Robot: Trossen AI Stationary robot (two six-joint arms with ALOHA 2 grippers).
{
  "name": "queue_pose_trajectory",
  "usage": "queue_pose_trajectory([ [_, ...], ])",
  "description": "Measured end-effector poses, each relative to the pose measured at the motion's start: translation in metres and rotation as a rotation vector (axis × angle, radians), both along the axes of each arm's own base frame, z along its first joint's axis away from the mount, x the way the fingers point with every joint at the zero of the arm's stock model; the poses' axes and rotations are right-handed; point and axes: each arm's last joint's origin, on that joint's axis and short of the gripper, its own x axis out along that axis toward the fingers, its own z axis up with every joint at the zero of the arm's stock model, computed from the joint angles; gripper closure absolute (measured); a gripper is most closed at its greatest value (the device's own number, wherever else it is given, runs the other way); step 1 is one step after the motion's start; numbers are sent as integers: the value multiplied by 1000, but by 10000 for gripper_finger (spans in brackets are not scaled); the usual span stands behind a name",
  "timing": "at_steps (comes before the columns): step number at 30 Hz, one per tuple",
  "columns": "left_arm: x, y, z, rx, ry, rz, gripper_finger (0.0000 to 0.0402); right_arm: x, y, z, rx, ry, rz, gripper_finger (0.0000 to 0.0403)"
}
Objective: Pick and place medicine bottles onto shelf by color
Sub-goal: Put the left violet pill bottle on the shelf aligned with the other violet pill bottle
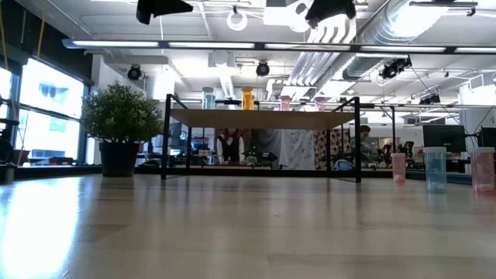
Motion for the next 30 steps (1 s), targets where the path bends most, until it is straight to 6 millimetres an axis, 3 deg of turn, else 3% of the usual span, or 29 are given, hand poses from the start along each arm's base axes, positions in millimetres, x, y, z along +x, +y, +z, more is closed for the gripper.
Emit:
queue_pose_trajectory([
  [5,-1,3,0,0,0,17,128,-19,-1,-18,-5,-156,-59,313],
  [14,-1,5,0,13,5,25,128,-34,15,-60,-76,-394,-169,312],
  [17,-2,5,0,34,18,34,128,-32,23,-72,-94,-463,-203,312],
  [30,-2,6,1,125,75,74,128,-7,64,-114,-197,-438,-570,311],
])
